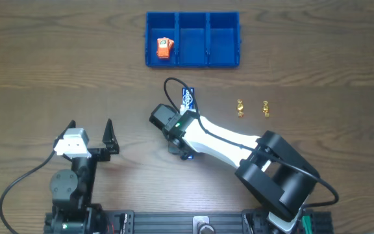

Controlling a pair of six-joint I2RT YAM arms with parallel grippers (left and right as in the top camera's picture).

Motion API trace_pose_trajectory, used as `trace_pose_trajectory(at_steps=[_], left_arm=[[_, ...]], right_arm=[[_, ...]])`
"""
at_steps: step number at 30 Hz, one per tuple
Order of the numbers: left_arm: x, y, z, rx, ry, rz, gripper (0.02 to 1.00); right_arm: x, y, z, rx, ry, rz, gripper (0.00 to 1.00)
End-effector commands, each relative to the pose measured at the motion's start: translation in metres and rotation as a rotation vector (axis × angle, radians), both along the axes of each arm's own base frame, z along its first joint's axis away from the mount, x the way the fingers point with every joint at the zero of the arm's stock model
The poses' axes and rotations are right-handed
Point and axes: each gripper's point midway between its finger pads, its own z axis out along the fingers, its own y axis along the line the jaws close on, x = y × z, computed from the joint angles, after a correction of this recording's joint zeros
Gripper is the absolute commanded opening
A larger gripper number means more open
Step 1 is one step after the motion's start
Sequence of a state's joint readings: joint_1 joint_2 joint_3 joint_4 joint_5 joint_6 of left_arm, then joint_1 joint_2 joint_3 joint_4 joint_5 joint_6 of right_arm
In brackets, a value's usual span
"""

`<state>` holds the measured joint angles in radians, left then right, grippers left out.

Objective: Sort Candies Into Trays

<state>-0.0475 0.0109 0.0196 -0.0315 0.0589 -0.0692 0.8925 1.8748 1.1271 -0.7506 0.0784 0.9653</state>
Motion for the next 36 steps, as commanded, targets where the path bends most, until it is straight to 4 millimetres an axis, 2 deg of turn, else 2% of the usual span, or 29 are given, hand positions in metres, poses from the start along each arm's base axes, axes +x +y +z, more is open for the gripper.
trace_pose_trajectory(at_steps=[1, 3, 4, 7, 9, 10, 12, 13, 15, 18, 21, 28, 36], left_arm=[[-0.001, -0.001, -0.016, 0.018, 0.051, -0.011, 0.998], [-0.001, -0.001, -0.016, 0.018, 0.051, -0.011, 0.998], [-0.001, -0.001, -0.016, 0.018, 0.051, -0.011, 0.998], [-0.001, -0.001, -0.016, 0.018, 0.051, -0.011, 0.998], [-0.001, -0.001, -0.016, 0.018, 0.051, -0.011, 0.996], [-0.001, -0.001, -0.016, 0.018, 0.051, -0.011, 0.998], [-0.001, -0.001, -0.016, 0.018, 0.051, -0.011, 0.998], [-0.001, -0.001, -0.016, 0.018, 0.051, -0.011, 0.998], [-0.001, -0.001, -0.016, 0.018, 0.051, -0.011, 0.998], [-0.001, -0.001, -0.016, 0.018, 0.051, -0.011, 0.998], [-0.001, -0.001, -0.016, 0.018, 0.051, -0.011, 0.998], [-0.001, -0.001, -0.016, 0.018, 0.051, -0.011, 0.998], [-0.001, -0.001, -0.016, 0.018, 0.051, -0.011, 0.998]], right_arm=[[0.007, 0.003, 0.006, 0.002, -0.035, -0.001, 0.292], [0.018, 0.001, 0.033, 0.015, -0.125, 0.013, 0.233], [0.031, 0.002, 0.063, 0.028, -0.213, 0.049, 0.229], [0.07, -0.002, 0.131, 0.032, -0.355, 0.132, 0.226], [0.109, -0.015, 0.169, 0.009, -0.421, 0.126, 0.226], [0.136, -0.02, 0.187, 0.003, -0.453, 0.129, 0.226], [0.175, -0.024, 0.206, -0.008, -0.498, 0.13, 0.226], [0.201, -0.027, 0.215, -0.02, -0.525, 0.136, 0.226], [0.245, -0.03, 0.215, -0.047, -0.566, 0.148, 0.226], [0.294, -0.035, 0.196, -0.056, -0.596, 0.118, 0.226], [0.317, -0.04, 0.173, -0.049, -0.603, 0.091, 0.233], [0.33, -0.034, 0.135, -0.012, -0.564, 0.098, 0.251], [0.332, -0.03, 0.13, 0.034, -0.564, 0.019, 0.255]])
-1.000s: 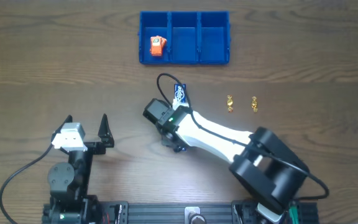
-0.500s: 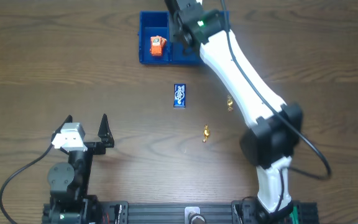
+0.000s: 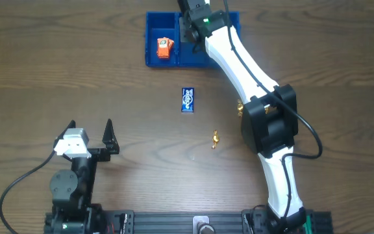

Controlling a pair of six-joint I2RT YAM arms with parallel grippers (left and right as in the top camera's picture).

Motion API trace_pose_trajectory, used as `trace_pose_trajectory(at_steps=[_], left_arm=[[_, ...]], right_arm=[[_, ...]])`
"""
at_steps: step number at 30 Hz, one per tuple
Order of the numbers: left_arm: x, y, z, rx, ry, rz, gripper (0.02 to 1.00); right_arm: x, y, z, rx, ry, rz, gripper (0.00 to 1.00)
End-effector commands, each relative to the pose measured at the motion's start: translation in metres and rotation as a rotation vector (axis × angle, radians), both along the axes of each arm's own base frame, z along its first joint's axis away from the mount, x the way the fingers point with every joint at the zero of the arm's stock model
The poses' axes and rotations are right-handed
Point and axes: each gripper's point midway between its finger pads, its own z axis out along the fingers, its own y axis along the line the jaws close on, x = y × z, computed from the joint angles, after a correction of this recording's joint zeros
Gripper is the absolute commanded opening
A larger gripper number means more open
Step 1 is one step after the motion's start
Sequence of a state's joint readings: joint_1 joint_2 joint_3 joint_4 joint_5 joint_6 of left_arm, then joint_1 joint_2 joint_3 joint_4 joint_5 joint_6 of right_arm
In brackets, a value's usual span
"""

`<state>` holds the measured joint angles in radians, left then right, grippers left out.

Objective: Sort Candies Into Trays

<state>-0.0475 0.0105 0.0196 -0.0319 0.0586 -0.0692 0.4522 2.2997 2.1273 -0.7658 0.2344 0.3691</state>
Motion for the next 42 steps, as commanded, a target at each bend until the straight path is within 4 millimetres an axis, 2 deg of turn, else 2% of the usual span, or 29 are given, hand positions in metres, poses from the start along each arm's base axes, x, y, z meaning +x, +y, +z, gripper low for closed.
trace_pose_trajectory(at_steps=[1, 5, 8, 11, 13, 15, 17, 20, 21, 23, 26, 29, 31, 32, 34, 36, 42], left_arm=[[-0.001, -0.001, -0.016, 0.018, 0.051, -0.011, 0.998], [-0.001, -0.001, -0.016, 0.018, 0.051, -0.011, 0.998], [-0.001, -0.001, -0.016, 0.018, 0.051, -0.011, 0.998], [-0.001, -0.001, -0.016, 0.018, 0.051, -0.011, 0.996], [-0.001, -0.001, -0.016, 0.018, 0.051, -0.011, 0.998], [-0.001, -0.001, -0.016, 0.018, 0.051, -0.011, 0.998], [-0.001, -0.001, -0.016, 0.018, 0.051, -0.011, 0.996], [-0.001, -0.001, -0.016, 0.018, 0.051, -0.011, 0.998], [-0.001, -0.001, -0.016, 0.018, 0.051, -0.011, 0.998], [-0.001, -0.001, -0.016, 0.018, 0.051, -0.011, 0.998], [-0.001, -0.001, -0.016, 0.018, 0.051, -0.011, 0.998], [-0.001, -0.001, -0.016, 0.018, 0.051, -0.011, 0.996], [-0.001, -0.001, -0.016, 0.018, 0.051, -0.011, 0.998], [-0.001, -0.001, -0.016, 0.018, 0.051, -0.011, 0.998], [-0.001, -0.001, -0.016, 0.018, 0.051, -0.011, 0.998], [-0.001, -0.001, -0.016, 0.018, 0.051, -0.011, 0.996], [-0.001, -0.001, -0.016, 0.018, 0.051, -0.011, 0.998]], right_arm=[[0.006, 0.002, -0.006, 0.054, 0.003, -0.063, 0.257], [0.005, 0.006, -0.014, 0.063, 0.016, -0.078, 0.261], [0.004, 0.009, -0.018, 0.06, 0.021, -0.072, 0.314], [0.003, 0.014, -0.017, 0.061, 0.016, -0.063, 0.437], [0.002, 0.015, -0.017, 0.059, 0.016, -0.06, 0.665], [0.0, 0.017, -0.015, 0.053, 0.015, -0.049, 0.733], [-0.005, 0.014, -0.001, 0.054, 0.012, -0.049, 0.763], [-0.022, 0.006, 0.036, 0.057, 0.01, -0.049, 0.766], [-0.038, 0.0, 0.049, 0.053, 0.035, -0.054, 0.768], [-0.063, 0.0, 0.055, 0.034, 0.098, -0.036, 0.766], [-0.112, 0.01, 0.033, 0.0, 0.277, -0.015, 0.766], [-0.148, 0.024, -0.013, -0.014, 0.424, 0.039, 0.766], [-0.16, 0.025, -0.04, -0.028, 0.467, 0.034, 0.763], [-0.168, 0.029, -0.063, -0.031, 0.485, 0.048, 0.763], [-0.175, 0.028, -0.085, -0.033, 0.498, 0.043, 0.766], [-0.179, 0.025, -0.098, -0.033, 0.508, 0.029, 0.763], [-0.185, 0.024, -0.116, -0.041, 0.534, 0.005, 0.761]])
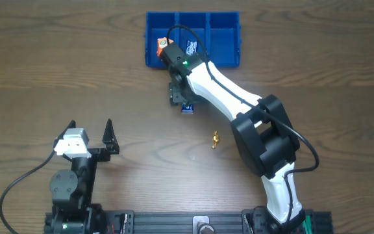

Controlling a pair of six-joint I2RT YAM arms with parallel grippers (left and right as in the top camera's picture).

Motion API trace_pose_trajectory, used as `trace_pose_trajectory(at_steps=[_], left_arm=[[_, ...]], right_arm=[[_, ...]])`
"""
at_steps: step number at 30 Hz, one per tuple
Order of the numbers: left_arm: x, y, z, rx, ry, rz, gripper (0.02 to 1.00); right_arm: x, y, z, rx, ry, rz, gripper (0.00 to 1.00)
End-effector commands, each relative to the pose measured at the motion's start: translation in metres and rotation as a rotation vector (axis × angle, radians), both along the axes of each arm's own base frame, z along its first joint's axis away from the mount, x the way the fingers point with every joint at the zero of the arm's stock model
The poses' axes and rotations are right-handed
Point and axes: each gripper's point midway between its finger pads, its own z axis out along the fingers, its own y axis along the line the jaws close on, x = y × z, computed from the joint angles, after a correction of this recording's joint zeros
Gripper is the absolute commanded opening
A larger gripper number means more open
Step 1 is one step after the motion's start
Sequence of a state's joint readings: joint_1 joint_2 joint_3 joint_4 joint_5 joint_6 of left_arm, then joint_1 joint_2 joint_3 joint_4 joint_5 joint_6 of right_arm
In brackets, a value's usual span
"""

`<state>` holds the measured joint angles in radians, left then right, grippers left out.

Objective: Sort Candies Into Trays

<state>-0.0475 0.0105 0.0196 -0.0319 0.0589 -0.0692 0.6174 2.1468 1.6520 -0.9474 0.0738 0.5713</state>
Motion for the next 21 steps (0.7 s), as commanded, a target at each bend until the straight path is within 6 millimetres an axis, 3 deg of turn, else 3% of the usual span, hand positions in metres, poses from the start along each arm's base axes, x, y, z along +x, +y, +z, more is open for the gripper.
trace_pose_trajectory(at_steps=[1, 7, 9, 13, 14, 16, 19, 21], left_arm=[[-0.001, -0.001, -0.016, 0.018, 0.051, -0.011, 0.998], [-0.001, -0.001, -0.016, 0.018, 0.051, -0.011, 0.996], [-0.001, -0.001, -0.016, 0.018, 0.051, -0.011, 0.998], [-0.001, -0.001, -0.016, 0.018, 0.051, -0.011, 0.998], [-0.001, -0.001, -0.016, 0.018, 0.051, -0.011, 0.998], [-0.001, -0.001, -0.016, 0.018, 0.051, -0.011, 0.998], [-0.001, -0.001, -0.016, 0.018, 0.051, -0.011, 0.998], [-0.001, -0.001, -0.016, 0.018, 0.051, -0.011, 0.998]], right_arm=[[-0.002, 0.003, -0.013, -0.002, 0.014, -0.031, 0.759], [-0.006, 0.005, -0.035, -0.002, 0.058, -0.051, 0.702], [-0.005, 0.007, -0.035, 0.005, 0.053, -0.05, 0.621], [-0.005, 0.011, -0.035, 0.021, 0.056, -0.046, 0.283], [-0.006, 0.012, -0.035, 0.028, 0.06, -0.046, 0.233], [-0.006, 0.013, -0.033, 0.033, 0.058, -0.045, 0.224], [0.002, 0.014, -0.002, 0.071, 0.0, -0.048, 0.185], [0.016, 0.008, 0.049, 0.101, -0.118, -0.054, 0.18]])
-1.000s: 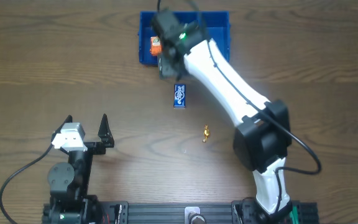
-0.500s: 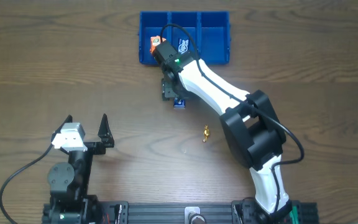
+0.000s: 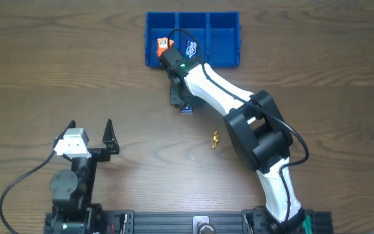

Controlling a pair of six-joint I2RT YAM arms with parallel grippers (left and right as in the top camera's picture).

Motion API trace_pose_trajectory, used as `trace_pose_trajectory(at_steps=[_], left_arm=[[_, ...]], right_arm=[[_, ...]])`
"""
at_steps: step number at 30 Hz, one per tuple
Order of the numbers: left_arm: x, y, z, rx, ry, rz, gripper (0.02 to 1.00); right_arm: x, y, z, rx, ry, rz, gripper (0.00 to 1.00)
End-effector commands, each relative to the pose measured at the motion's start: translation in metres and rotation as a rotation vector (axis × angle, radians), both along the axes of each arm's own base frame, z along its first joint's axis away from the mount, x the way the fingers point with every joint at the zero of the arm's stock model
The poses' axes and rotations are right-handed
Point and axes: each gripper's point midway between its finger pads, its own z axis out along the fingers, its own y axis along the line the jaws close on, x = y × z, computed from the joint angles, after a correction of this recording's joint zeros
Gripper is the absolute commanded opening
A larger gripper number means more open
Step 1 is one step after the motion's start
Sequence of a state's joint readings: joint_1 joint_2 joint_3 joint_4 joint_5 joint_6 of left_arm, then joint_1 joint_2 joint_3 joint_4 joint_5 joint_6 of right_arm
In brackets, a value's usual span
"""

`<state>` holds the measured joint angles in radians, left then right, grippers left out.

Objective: Sort Candies Into Trays

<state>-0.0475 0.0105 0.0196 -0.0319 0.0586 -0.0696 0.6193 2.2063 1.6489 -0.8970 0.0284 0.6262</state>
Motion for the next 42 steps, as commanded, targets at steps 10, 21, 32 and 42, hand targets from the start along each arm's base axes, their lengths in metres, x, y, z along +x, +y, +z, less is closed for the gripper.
trace_pose_trajectory(at_steps=[10, 21, 32, 42], left_arm=[[-0.001, -0.001, -0.016, 0.018, 0.051, -0.011, 0.998], [-0.001, -0.001, -0.016, 0.018, 0.051, -0.011, 0.998], [-0.001, -0.001, -0.016, 0.018, 0.051, -0.011, 0.998], [-0.001, -0.001, -0.016, 0.018, 0.051, -0.011, 0.998]], right_arm=[[0.135, -0.046, 0.22, 0.013, -0.585, -0.023, 0.196], [0.184, -0.03, 0.125, 0.02, -0.547, -0.015, 0.194], [0.181, -0.022, 0.114, 0.009, -0.53, 0.018, 0.514], [0.144, -0.043, 0.182, 0.016, -0.519, -0.002, 0.816]])
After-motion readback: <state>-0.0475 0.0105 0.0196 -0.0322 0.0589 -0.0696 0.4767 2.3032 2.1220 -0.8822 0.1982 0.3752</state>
